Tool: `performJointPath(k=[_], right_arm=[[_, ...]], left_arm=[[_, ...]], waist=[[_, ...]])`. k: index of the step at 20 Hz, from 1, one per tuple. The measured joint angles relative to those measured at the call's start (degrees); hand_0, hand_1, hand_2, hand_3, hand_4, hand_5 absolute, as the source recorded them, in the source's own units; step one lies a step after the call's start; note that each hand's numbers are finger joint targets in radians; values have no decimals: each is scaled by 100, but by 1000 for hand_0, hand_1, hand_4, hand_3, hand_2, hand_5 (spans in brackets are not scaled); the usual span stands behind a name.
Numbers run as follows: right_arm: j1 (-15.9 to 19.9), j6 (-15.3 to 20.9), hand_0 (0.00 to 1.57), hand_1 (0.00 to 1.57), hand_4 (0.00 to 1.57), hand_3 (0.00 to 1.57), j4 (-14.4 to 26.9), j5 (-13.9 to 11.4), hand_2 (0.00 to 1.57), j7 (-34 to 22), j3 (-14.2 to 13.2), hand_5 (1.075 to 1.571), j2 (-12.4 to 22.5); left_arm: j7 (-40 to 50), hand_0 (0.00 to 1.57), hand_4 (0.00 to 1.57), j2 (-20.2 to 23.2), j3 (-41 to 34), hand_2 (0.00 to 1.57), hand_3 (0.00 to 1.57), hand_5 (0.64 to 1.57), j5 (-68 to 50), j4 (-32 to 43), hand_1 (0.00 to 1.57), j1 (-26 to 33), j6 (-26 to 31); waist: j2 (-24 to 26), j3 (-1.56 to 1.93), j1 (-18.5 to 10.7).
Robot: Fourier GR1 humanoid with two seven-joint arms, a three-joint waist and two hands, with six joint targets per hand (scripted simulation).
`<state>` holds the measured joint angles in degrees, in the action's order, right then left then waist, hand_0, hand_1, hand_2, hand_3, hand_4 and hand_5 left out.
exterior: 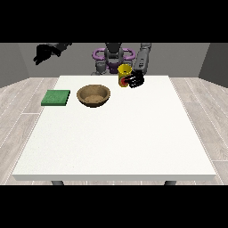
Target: Pick the cup and pour the ball into the bowl, then pick the bowl and place it on the pad
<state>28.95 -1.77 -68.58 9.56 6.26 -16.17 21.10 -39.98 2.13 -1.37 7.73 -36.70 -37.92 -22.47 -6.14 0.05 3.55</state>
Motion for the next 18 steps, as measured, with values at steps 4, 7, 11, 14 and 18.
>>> performJointPath(k=[4, 7, 11, 14, 18], right_arm=[[119, -195, 0, 0, 541, 670, 77, 90, 329, 12, -55, 1569, 147], [188, -217, 0, 0, 535, 693, -3, 131, 343, -25, -17, 1568, 111], [362, -320, 0, 0, 552, 663, 28, 180, 362, 2, -60, 1569, 237], [442, -313, 0, 0, 541, 661, 133, 162, 350, 6, -2, 1568, 166], [500, -399, 0, 0, 539, 686, 371, 160, 366, 115, -17, 1566, 196]], left_arm=[[447, 1389, 1422, 204, 245, 1571, 1571, 1250, 559, 171, 1389, -369, -571], [669, 1389, 1422, 301, 276, 1571, 1571, 1250, 807, 319, 1389, -602, -886], [984, 1454, 1494, 396, 457, 1571, 1571, 1227, 1252, 514, 1454, -912, -1274], [1538, 1498, 1494, 420, 811, 1571, 1571, 1293, 1867, 781, 1498, -1214, -1750], [2252, 1530, 1491, 353, 1303, 1571, 1571, 1318, 2694, 1171, 1530, -1515, -2280]], waist=[[-115, -1, 200], [-230, -2, 377], [-427, -2, 508], [-358, 3, 582], [-321, 6, 579]])
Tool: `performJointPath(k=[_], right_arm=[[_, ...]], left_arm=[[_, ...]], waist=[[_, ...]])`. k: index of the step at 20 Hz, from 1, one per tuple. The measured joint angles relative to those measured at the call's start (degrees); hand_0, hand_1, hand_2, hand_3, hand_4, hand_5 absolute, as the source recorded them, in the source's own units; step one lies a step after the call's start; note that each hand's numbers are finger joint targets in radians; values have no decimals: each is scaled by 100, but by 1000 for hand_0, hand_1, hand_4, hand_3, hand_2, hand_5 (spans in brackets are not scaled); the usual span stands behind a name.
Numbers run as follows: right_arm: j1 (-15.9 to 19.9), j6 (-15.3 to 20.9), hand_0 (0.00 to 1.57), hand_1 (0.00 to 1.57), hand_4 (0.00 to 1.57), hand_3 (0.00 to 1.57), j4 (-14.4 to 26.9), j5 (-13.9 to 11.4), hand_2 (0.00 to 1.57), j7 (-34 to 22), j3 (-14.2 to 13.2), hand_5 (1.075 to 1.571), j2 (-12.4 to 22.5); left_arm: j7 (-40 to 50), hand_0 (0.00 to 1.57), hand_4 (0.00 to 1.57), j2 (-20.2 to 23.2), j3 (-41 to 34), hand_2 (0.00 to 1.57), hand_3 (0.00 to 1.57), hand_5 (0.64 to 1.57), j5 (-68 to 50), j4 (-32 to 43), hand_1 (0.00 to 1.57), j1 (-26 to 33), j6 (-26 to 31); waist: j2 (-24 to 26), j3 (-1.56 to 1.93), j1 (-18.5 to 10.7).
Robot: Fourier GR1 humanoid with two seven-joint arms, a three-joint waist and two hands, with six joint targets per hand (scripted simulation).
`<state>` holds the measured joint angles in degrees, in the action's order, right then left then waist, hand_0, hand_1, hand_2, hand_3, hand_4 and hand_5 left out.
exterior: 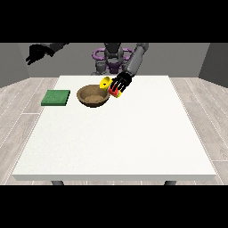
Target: Pick the cup and pour the ball into the bowl, then pick the bowl and place it on the pad
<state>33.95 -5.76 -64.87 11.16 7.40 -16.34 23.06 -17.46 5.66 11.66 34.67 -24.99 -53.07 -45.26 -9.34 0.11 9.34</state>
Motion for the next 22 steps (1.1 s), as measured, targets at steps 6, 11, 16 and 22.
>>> performJointPath(k=[6, 11, 16, 22], right_arm=[[62, 82, 0, 0, 562, 621, 273, -143, 370, 30, 101, 1567, -78], [-9, 81, 0, 0, 570, 624, 502, -208, 325, 177, 130, 1566, -143], [253, 110, 0, 0, 572, 620, 670, -287, 348, 239, 238, 1566, -248], [405, 71, 0, 0, 575, 610, 868, -311, 344, 296, 318, 1565, -368]], left_arm=[[1216, 1571, 1143, 74, 753, 1571, 1571, 1508, 1271, 717, 1571, -625, -337], [2213, 1557, 1167, -200, 1494, 1571, 1571, 1497, 2337, 1277, 1557, -976, -342], [3083, 1509, 1455, -436, 2296, 1571, 1571, 1240, 3246, 1439, 1509, -1002, -154], [3880, 1529, 1505, -512, 3133, 1571, 1571, 1169, 4160, 1288, 1529, -987, 594]], waist=[[258, 3, -54], [461, 3, -78], [368, 1, 61], [417, 0, 260]])
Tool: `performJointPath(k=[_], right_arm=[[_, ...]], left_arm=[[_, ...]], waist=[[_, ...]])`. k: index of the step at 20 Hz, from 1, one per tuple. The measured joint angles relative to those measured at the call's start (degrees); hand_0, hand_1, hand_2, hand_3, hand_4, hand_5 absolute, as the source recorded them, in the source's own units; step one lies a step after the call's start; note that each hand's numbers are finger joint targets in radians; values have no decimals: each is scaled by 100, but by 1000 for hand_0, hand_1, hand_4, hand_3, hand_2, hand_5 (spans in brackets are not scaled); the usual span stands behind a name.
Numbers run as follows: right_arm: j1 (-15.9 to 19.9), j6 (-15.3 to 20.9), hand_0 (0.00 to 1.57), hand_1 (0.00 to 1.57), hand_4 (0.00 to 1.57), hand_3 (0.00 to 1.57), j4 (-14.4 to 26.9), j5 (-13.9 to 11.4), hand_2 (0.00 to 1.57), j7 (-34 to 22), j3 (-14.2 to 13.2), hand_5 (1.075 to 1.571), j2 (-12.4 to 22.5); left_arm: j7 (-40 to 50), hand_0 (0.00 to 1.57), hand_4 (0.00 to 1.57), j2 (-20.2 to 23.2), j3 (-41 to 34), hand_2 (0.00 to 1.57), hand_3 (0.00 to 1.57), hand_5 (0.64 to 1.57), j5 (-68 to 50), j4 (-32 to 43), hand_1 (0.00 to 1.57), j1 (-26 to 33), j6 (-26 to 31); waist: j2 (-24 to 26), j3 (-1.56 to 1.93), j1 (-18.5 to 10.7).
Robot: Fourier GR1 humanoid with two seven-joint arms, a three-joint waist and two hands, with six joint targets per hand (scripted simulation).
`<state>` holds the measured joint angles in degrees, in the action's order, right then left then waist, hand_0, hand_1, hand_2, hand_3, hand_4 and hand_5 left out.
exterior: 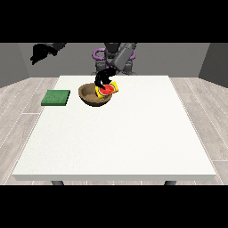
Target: Pick the cup and pour the ball into the bowl, then pick the bowl and place it on the pad
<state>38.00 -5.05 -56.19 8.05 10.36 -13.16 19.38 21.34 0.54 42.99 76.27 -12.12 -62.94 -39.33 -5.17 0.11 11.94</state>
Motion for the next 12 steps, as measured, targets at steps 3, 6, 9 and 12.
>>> performJointPath(k=[3, 6, 9, 12], right_arm=[[88, 3, 0, 0, 579, 642, 139, -5, 342, 93, -16, 1566, -23], [140, 12, 0, 0, 584, 646, 220, -14, 350, 102, -48, 1565, 33], [103, 21, 0, 0, 579, 650, 230, -9, 357, 111, -43, 1564, 1], [9, -36, 0, 0, 579, 650, 377, -3, 357, 218, -119, 1564, 101]], left_arm=[[350, 1523, 1482, -20, 356, 1571, 1571, 1196, 388, -270, 1523, 45, 399], [397, 1534, 1489, -39, 433, 1571, 1571, 1208, 541, -499, 1534, -68, 831], [509, 1532, 1459, -44, 485, 1571, 1571, 1228, 698, -723, 1532, -39, 1118], [429, 1530, 1485, -51, 520, 1571, 1571, 1210, 748, -1135, 1530, -5, 1506]], waist=[[-46, -3, -22], [-41, -7, -87], [-21, -8, -69], [72, -9, -199]])
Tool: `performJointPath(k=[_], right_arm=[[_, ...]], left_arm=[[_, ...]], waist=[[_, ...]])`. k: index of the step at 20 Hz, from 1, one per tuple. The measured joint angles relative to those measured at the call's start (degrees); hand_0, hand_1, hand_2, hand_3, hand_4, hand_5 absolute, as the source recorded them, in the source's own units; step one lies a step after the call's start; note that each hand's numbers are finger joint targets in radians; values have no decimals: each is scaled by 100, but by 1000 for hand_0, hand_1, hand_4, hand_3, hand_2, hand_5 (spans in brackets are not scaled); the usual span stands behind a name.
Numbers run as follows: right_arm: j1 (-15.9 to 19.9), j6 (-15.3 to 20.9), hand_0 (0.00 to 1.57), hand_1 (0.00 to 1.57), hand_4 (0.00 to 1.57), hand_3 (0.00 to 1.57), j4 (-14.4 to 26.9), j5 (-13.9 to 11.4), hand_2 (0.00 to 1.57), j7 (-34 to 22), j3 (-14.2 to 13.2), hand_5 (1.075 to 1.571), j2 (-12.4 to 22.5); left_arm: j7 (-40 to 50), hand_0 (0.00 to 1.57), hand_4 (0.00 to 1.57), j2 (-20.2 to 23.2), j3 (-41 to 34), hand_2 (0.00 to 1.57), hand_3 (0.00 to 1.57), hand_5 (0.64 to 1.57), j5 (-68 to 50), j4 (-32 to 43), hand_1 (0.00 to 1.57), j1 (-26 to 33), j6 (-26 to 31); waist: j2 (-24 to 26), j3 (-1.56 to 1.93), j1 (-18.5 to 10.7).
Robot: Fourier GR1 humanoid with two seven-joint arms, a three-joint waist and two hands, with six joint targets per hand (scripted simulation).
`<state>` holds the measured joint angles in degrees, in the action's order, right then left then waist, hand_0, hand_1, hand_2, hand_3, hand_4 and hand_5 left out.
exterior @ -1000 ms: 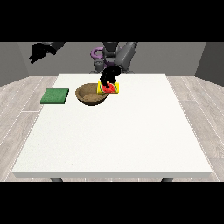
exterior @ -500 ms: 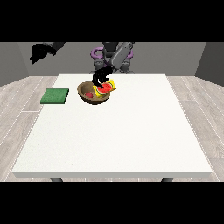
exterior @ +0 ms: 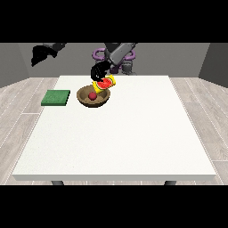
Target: Pick the cup and pour the ball into the bowl, then pick the bowl and place it on the pad
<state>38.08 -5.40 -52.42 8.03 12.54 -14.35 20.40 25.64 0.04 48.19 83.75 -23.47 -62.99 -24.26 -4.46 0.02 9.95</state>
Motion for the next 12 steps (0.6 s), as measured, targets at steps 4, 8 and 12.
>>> performJointPath(k=[4, 8, 12], right_arm=[[-174, -26, 0, 0, 579, 598, 22, 9, 337, 89, -51, 1564, 58], [-428, 16, 0, 0, 564, 643, 199, 1, 365, 224, -184, 1564, 173], [-661, 152, 0, 0, 570, 630, 325, -19, 464, 308, -298, 1564, 229]], left_arm=[[-80, 1517, 1546, 1, -118, 1571, 1571, 1144, 32, -311, 1517, 107, 79], [-454, 1482, 1361, 126, -654, 1571, 1571, 1362, -461, -768, 1482, -35, -42], [-906, 1522, 1190, 435, -1303, 1571, 1571, 1484, -1138, -1259, 1522, -74, -246]], waist=[[62, 1, -139], [205, -2, -491], [386, -2, -864]])
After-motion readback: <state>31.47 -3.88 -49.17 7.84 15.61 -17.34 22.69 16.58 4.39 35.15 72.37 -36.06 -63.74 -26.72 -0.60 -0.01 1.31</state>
